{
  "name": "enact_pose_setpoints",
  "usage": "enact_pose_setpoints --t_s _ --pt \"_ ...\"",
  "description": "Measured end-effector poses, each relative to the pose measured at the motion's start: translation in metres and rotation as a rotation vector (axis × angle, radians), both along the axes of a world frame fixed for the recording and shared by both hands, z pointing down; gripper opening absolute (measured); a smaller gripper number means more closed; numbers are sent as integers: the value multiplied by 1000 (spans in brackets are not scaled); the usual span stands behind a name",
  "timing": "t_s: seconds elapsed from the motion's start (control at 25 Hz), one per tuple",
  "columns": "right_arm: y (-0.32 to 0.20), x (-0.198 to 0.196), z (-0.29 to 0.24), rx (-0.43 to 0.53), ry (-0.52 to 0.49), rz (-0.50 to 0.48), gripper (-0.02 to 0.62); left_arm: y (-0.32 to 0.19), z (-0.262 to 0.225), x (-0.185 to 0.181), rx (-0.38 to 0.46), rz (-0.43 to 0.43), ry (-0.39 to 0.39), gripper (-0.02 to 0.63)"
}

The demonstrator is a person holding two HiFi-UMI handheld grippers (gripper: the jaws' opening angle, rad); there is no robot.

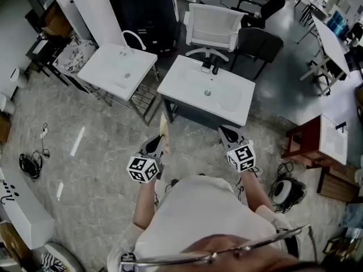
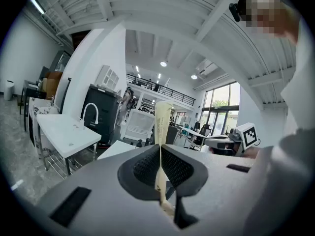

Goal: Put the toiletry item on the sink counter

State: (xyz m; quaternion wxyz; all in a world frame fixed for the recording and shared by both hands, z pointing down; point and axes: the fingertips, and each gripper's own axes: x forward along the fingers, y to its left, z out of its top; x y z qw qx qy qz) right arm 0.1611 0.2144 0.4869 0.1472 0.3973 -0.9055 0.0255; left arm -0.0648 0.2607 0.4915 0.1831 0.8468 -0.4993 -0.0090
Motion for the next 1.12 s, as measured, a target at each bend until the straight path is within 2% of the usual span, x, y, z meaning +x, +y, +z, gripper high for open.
enact_pose_setpoints --t_s 0.48,1.12 --pt "7 -5 -3 0 -3 2 6 8 2 -3 -8 5 -3 8" --pt "25 -23 9 -48 -2 95 6 25 11 -29 -22 43 6 8"
